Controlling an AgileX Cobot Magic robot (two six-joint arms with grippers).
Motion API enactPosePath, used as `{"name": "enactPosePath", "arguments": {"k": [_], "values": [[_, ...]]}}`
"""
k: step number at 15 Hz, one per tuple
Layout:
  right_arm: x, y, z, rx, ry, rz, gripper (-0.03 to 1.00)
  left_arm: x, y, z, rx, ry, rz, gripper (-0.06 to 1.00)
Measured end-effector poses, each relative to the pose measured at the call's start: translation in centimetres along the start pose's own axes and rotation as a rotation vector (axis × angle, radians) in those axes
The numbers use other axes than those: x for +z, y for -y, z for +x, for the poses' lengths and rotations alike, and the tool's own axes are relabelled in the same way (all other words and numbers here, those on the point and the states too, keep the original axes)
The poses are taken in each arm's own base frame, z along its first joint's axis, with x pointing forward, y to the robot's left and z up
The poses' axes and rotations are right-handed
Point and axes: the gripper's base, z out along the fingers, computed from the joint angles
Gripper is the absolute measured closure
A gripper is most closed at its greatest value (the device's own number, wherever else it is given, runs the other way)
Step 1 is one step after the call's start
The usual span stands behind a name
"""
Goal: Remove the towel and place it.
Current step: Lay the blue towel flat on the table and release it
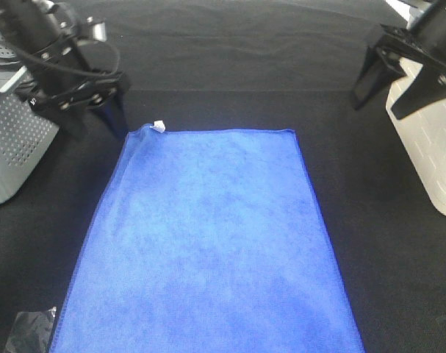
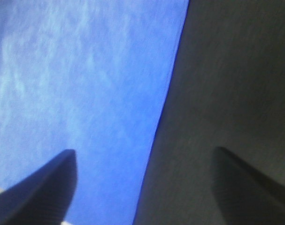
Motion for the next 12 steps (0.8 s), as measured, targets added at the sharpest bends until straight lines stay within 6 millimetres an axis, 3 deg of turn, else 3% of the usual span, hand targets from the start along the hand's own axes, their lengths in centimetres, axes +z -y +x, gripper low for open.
{"name": "enactPosePath", "arguments": {"k": [4,6,12], "values": [[2.0,1.5,-4.8,-0.026,0.006,0.013,0.11,2.6,-1.0,-5.1,-0.006,0.028,-0.04,0.22],[4.8,3.0,-7.2,-0.031,-0.001,0.024,0.11,4.2,-2.2,-7.4,-0.02,0.08,-0.049,0.22],[9.6,5.5,-9.7,-0.041,-0.024,0.056,0.11,7.2,-7.7,-7.6,-0.138,0.051,-0.002,0.22]]}}
